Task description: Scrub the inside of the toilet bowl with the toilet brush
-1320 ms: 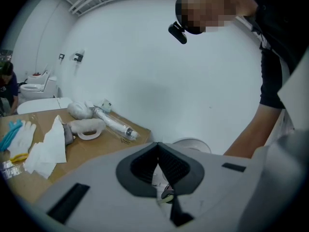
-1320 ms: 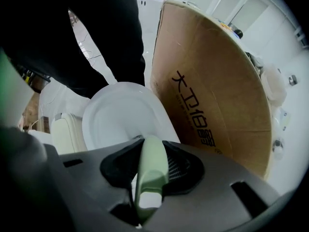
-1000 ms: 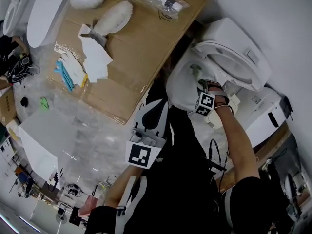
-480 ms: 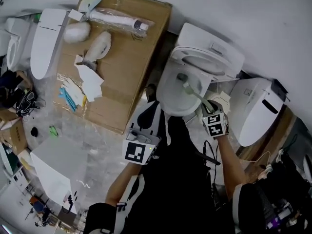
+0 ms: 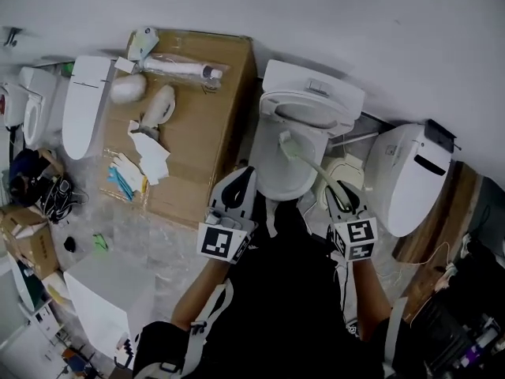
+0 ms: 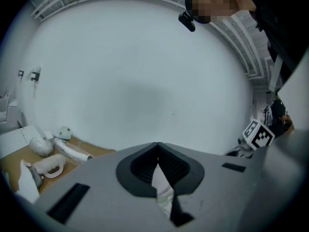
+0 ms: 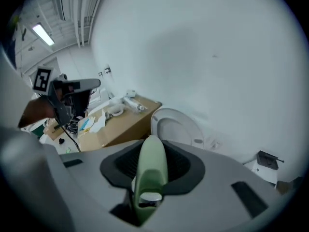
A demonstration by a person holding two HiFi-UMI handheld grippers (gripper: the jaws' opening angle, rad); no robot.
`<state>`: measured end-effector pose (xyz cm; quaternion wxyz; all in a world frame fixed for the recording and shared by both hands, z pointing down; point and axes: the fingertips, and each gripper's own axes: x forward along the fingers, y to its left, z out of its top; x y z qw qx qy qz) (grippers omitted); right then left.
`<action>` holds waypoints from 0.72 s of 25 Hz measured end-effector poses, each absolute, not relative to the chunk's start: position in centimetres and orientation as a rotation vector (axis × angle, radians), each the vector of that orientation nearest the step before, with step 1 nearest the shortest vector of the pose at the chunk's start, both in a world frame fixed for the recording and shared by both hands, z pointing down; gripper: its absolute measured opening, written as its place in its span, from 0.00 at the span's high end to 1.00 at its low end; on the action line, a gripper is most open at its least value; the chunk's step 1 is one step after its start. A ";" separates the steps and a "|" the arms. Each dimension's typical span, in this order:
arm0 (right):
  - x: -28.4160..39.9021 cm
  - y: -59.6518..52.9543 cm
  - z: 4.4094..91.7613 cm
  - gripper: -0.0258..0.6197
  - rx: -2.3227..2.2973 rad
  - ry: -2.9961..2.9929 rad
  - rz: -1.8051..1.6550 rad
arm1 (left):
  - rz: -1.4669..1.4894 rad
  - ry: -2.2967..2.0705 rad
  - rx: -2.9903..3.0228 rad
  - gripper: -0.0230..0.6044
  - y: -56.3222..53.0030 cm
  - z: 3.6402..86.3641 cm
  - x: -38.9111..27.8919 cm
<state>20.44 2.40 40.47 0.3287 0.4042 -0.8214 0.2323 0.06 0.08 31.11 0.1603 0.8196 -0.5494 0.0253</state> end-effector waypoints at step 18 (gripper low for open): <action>18.4 2.1 27.7 0.77 1.268 -2.362 0.538 | 0.030 -1.605 2.427 0.95 -0.9 25.1 -0.1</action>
